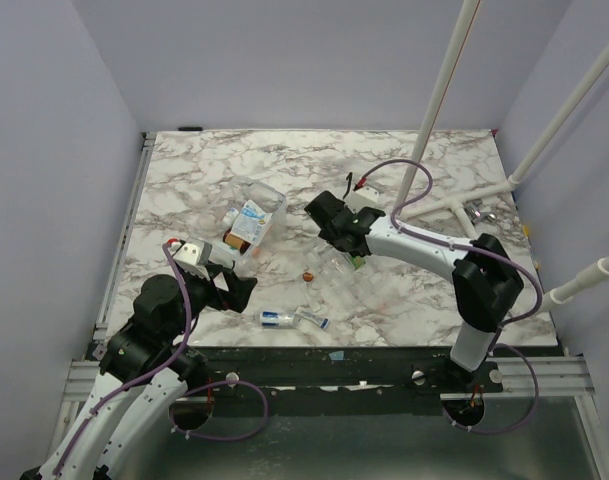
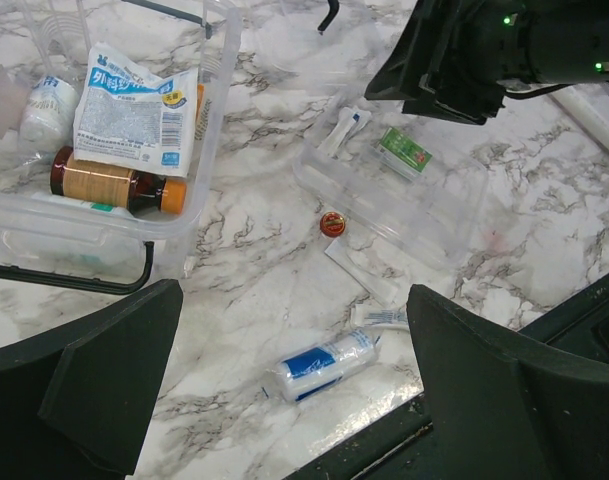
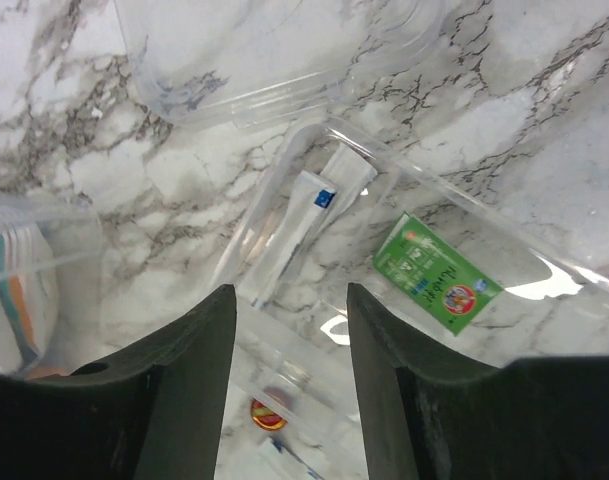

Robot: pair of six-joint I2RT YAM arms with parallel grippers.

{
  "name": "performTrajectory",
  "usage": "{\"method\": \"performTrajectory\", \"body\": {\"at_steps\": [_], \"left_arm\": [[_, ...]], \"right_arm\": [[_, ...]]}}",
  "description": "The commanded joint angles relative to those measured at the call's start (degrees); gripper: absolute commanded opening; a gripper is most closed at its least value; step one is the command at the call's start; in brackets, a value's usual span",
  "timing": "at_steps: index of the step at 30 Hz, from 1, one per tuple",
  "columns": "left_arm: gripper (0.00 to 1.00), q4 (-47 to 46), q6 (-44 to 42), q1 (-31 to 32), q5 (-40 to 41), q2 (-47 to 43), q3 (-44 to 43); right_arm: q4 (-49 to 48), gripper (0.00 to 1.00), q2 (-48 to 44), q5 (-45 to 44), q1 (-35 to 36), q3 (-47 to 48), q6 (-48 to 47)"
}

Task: Organize the medicine kit

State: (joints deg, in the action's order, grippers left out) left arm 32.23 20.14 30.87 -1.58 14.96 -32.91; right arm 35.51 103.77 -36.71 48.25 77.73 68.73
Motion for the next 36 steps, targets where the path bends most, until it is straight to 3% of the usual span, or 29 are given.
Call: {"method": "performTrajectory", "body": {"at_steps": [1,5,15,23,36], "left_arm": [[0.98,-1.0,-0.1,0.2,-0.3,0.6,0.6],[0.98,-0.9,-0.1,0.2,-0.1,0.5,0.5],[0.98,-0.9,0.0,0.2,-0.1,0.6,0.5],[0.98,-0.7,0.1,0.2,0.7,0.2,0.5],[0.98,-0.6,0.2,0.2,0.8,0.5,0.4]], "right_arm": [[-4.8,0.54,-5.1,4.5,-0.3,-5.1,-13.1],[-7.6,0.60,-9.4,9.7,-0.2,-9.7,-20.7],[-12.5,0.60,-16.0,23.9,3.1,-16.2,-32.5],[-11.5,0.60,-14.8,24.5,10.2,-16.1,-39.6],[-13.1,0.59,-13.8,28.2,13.8,-20.0,-48.8]]}}
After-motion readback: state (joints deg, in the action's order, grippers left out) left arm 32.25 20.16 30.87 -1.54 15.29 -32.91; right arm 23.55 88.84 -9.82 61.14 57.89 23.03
